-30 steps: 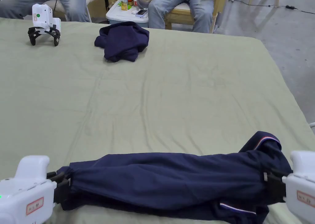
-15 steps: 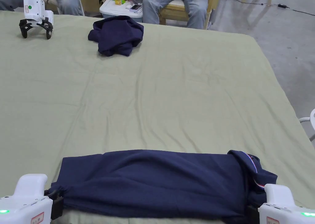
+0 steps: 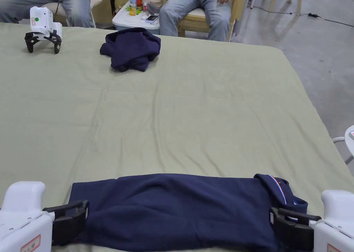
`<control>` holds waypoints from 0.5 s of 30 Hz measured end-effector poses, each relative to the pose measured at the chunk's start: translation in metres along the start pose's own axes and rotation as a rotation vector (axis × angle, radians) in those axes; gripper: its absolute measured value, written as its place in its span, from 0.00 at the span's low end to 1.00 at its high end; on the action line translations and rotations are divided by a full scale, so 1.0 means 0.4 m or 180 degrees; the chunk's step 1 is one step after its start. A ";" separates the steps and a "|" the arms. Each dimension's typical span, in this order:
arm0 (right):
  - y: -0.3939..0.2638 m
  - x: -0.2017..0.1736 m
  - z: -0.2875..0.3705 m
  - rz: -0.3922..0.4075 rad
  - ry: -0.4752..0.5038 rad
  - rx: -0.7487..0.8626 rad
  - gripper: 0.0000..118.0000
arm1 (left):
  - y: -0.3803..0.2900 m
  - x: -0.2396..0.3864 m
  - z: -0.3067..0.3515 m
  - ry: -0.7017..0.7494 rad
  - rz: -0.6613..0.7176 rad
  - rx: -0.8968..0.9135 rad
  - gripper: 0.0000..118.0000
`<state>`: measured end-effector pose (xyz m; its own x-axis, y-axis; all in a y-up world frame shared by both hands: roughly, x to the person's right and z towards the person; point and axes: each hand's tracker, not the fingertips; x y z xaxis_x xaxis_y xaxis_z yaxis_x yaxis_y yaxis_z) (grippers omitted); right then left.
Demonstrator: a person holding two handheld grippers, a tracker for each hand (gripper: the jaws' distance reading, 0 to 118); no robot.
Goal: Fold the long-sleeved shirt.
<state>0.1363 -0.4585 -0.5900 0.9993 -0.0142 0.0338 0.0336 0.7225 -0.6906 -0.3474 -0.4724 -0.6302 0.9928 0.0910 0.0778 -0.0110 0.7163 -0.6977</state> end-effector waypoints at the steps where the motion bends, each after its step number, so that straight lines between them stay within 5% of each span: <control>1: 0.014 -0.013 0.011 -0.0006 0.0013 -0.0055 0.95 | 0.026 0.039 0.025 -0.0089 0.0054 0.0040 0.82; 3: 0.038 -0.059 0.040 0.0052 0.0019 -0.0038 0.76 | 0.038 0.078 0.044 -0.0264 0.0073 0.0064 0.58; 4: 0.032 -0.079 0.043 0.0093 0.0035 -0.0002 0.49 | 0.036 0.099 0.053 -0.0316 0.0017 0.0147 0.26; 5: 0.021 -0.096 0.044 0.0150 0.0208 0.0099 0.00 | 0.030 0.118 0.049 -0.0370 -0.0027 0.0198 0.00; 8: -0.031 -0.168 0.029 0.0296 0.0042 0.0123 0.00 | -0.006 0.189 0.066 -0.0288 -0.0215 0.0326 0.00; 10: -0.053 -0.193 0.027 0.0341 0.0341 0.0006 0.00 | -0.024 0.233 0.070 -0.0545 -0.0271 0.0215 0.00; 15: -0.120 -0.218 -0.002 0.0341 0.0370 -0.0078 0.00 | -0.084 0.279 0.043 -0.0636 -0.0284 0.0000 0.00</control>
<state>0.0477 -0.4927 -0.5604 0.9921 -0.0187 -0.1238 -0.0744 0.7071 -0.7032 -0.2381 -0.4742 -0.5859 0.9464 0.1626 0.2790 0.0759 0.7276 -0.6818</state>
